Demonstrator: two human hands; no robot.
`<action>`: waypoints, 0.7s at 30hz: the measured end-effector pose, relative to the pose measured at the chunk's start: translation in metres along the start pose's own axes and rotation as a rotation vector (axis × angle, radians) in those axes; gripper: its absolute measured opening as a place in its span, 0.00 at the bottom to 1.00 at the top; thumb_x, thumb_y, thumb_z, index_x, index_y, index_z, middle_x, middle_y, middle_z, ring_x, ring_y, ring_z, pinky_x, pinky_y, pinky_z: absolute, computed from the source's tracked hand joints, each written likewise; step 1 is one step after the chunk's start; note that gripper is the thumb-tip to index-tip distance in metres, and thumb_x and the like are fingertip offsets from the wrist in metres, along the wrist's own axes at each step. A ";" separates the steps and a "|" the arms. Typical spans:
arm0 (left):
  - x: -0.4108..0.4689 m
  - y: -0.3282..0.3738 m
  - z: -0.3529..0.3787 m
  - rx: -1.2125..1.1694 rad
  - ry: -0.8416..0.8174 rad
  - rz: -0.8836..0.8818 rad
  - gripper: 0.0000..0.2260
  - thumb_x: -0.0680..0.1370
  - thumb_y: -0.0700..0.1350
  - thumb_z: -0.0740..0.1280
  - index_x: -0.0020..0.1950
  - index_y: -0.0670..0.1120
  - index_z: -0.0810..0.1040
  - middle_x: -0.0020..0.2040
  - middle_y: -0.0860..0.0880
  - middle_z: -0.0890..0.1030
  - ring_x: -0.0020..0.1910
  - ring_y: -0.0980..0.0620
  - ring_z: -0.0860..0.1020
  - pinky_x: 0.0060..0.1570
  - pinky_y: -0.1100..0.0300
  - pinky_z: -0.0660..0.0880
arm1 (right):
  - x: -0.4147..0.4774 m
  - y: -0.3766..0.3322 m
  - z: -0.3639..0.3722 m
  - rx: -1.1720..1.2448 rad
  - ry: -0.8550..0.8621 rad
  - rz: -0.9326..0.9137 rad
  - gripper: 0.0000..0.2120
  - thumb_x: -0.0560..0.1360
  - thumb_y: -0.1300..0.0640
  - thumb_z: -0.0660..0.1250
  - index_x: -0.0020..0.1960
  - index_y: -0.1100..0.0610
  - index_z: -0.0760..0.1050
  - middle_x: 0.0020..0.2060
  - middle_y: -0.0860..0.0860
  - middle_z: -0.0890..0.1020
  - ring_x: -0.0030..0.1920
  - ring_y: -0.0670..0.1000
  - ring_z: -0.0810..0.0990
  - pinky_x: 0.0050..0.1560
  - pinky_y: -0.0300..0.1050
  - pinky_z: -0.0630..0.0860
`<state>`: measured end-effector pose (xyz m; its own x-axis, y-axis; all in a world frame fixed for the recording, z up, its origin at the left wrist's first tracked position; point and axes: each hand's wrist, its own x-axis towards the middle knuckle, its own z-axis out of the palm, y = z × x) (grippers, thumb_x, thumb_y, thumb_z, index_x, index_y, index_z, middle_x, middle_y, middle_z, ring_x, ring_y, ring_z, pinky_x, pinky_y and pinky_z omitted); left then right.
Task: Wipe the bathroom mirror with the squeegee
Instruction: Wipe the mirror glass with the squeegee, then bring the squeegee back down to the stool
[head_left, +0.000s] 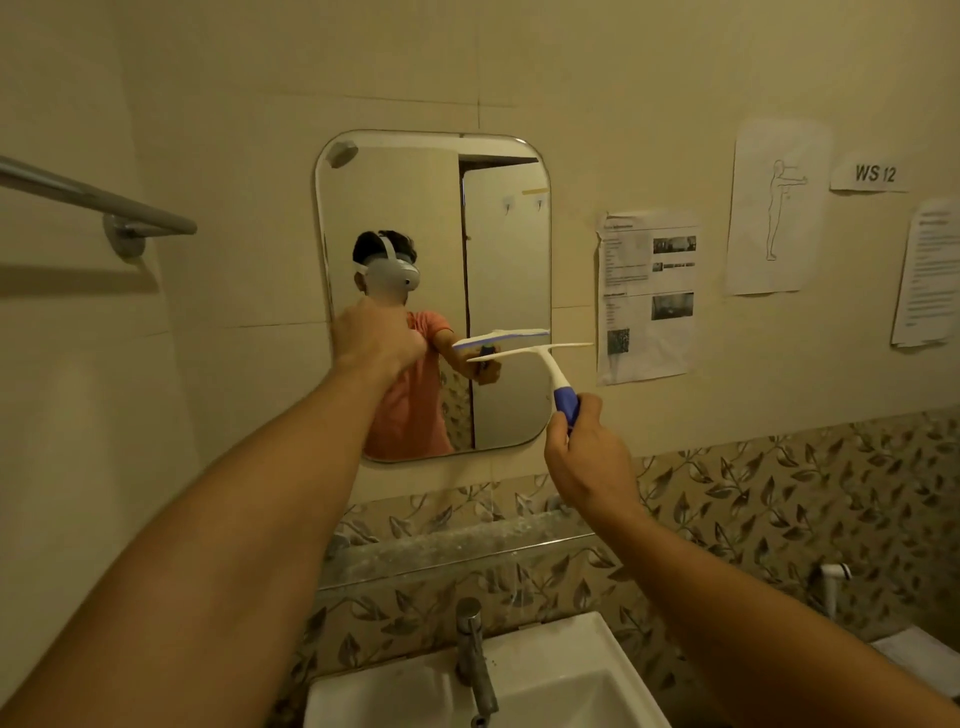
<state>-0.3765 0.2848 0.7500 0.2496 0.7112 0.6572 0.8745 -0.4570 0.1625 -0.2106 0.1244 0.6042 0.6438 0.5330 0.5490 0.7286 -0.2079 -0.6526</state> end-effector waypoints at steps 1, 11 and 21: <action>-0.004 0.013 0.005 -0.040 -0.004 0.014 0.13 0.74 0.54 0.63 0.48 0.46 0.81 0.40 0.47 0.78 0.37 0.48 0.76 0.36 0.58 0.73 | 0.002 0.000 -0.004 -0.001 0.002 0.001 0.15 0.85 0.47 0.54 0.67 0.54 0.63 0.38 0.51 0.77 0.34 0.51 0.77 0.31 0.44 0.73; -0.064 0.150 0.036 -0.443 -0.286 0.168 0.16 0.80 0.52 0.60 0.40 0.46 0.81 0.36 0.49 0.84 0.32 0.50 0.82 0.36 0.57 0.81 | 0.021 0.014 -0.040 0.006 0.044 -0.024 0.16 0.85 0.46 0.55 0.67 0.53 0.63 0.38 0.51 0.77 0.34 0.51 0.79 0.35 0.52 0.81; -0.085 0.250 0.053 -0.668 -0.315 0.183 0.22 0.84 0.55 0.54 0.43 0.45 0.81 0.33 0.50 0.80 0.31 0.54 0.77 0.32 0.59 0.68 | 0.044 0.079 -0.092 -0.040 0.090 0.012 0.15 0.85 0.46 0.54 0.66 0.54 0.64 0.38 0.51 0.78 0.34 0.53 0.79 0.36 0.54 0.82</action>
<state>-0.1574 0.1386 0.6961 0.5608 0.6662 0.4917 0.3949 -0.7372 0.5483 -0.1032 0.0557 0.6244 0.6700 0.4544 0.5870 0.7280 -0.2474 -0.6394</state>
